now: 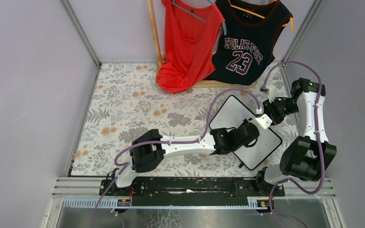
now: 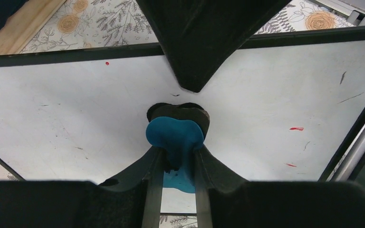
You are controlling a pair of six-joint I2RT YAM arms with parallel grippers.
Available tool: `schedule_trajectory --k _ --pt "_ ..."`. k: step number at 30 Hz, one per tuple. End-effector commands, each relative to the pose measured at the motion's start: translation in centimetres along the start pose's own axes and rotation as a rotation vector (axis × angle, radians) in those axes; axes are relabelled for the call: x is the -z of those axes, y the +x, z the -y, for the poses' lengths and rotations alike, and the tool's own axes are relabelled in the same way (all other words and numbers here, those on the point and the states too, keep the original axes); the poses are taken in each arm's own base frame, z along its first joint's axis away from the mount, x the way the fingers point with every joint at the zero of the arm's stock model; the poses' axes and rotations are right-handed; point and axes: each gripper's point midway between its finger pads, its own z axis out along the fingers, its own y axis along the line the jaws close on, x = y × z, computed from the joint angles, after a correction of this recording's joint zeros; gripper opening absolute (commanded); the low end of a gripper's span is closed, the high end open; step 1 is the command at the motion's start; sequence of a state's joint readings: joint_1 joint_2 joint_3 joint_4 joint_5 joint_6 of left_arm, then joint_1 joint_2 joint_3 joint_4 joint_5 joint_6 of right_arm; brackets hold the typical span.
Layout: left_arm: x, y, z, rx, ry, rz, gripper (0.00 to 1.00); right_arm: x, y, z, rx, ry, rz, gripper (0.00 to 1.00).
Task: Erase the whiteboard
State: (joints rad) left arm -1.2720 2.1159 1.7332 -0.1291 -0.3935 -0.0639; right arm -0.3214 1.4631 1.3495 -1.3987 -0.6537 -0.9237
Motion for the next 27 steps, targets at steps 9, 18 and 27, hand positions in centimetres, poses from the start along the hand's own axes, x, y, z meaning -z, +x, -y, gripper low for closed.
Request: schedule_trajectory --k 9,18,27 --pt "-0.2 -2.9 6.9 0.003 0.11 0.086 0.0 -0.5 2.9 -1.2 0.005 -0.055 -0.138 0.0" --pt "0.8 -3.0 10.0 0.033 0.217 0.078 0.0 -0.6 2.9 -1.1 0.007 -0.055 -0.137 0.0" --pt "0.1 -2.1 9.8 0.011 0.189 0.068 0.0 -0.5 2.9 -1.1 0.008 -0.053 -0.138 0.0"
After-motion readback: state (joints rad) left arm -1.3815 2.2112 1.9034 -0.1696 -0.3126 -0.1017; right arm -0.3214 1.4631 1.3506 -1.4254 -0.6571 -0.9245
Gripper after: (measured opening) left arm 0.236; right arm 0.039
